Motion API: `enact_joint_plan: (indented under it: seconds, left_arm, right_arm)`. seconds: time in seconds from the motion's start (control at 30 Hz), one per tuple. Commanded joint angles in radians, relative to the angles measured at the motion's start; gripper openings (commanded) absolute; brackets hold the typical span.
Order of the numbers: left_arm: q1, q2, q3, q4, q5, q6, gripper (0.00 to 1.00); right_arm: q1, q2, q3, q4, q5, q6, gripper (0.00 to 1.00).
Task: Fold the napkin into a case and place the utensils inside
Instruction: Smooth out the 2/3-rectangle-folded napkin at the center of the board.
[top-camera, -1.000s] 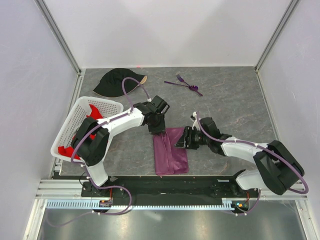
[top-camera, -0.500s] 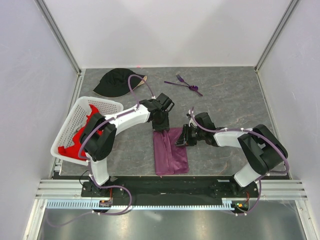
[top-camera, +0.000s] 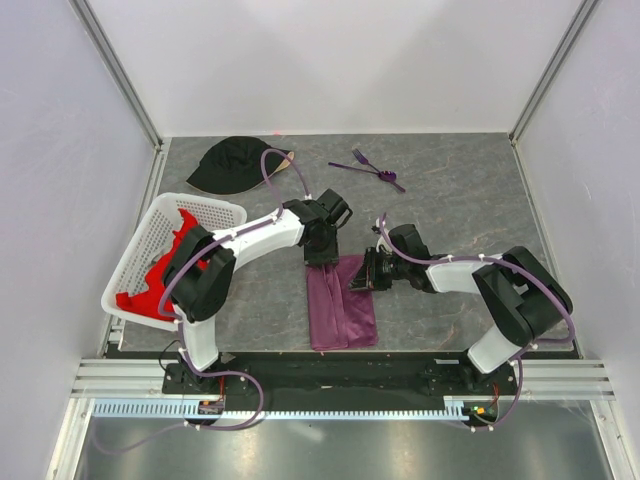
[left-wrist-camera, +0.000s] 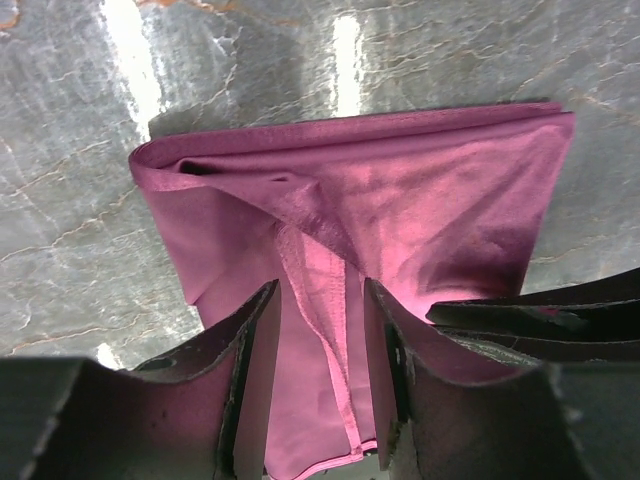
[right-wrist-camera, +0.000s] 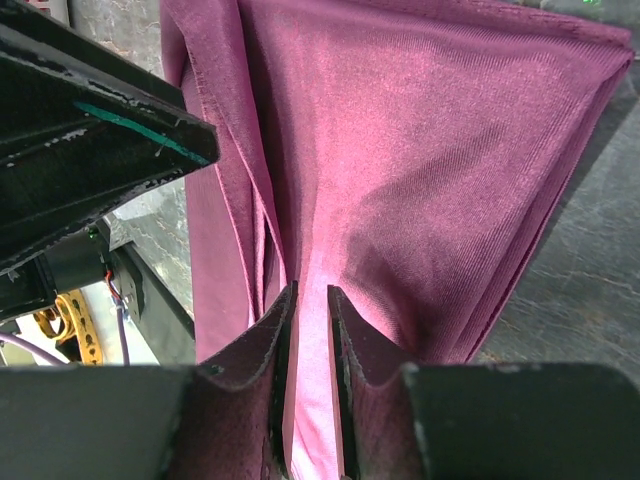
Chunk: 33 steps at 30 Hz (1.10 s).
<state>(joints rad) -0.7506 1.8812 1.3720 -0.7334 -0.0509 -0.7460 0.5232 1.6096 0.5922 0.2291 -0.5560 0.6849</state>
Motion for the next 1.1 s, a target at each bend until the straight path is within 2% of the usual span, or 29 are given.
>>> enact_joint_plan:
  seconds: [0.0, 0.87, 0.97, 1.0, 1.07]
  left_arm:
    - [-0.004, -0.007, 0.042, -0.029, -0.037, -0.036, 0.47]
    - [-0.018, 0.122, 0.11, -0.014, -0.012, -0.047, 0.45]
    - [-0.019, 0.118, 0.111, -0.012, -0.02, -0.047, 0.31]
    - [-0.02, 0.113, 0.11, -0.014, -0.021, -0.046, 0.21]
    - [-0.023, 0.095, 0.101, -0.014, -0.026, -0.047, 0.15]
  right_arm:
    - [-0.005, 0.015, 0.008, 0.049, -0.021, -0.011, 0.24]
    - [-0.003, 0.052, -0.011, 0.081, -0.042, -0.024, 0.24]
    - [-0.006, 0.055, -0.011, 0.079, -0.036, -0.028, 0.24]
    - [-0.005, 0.056, -0.011, 0.078, -0.035, -0.033, 0.24]
    - [-0.005, 0.059, -0.011, 0.078, -0.033, -0.036, 0.22]
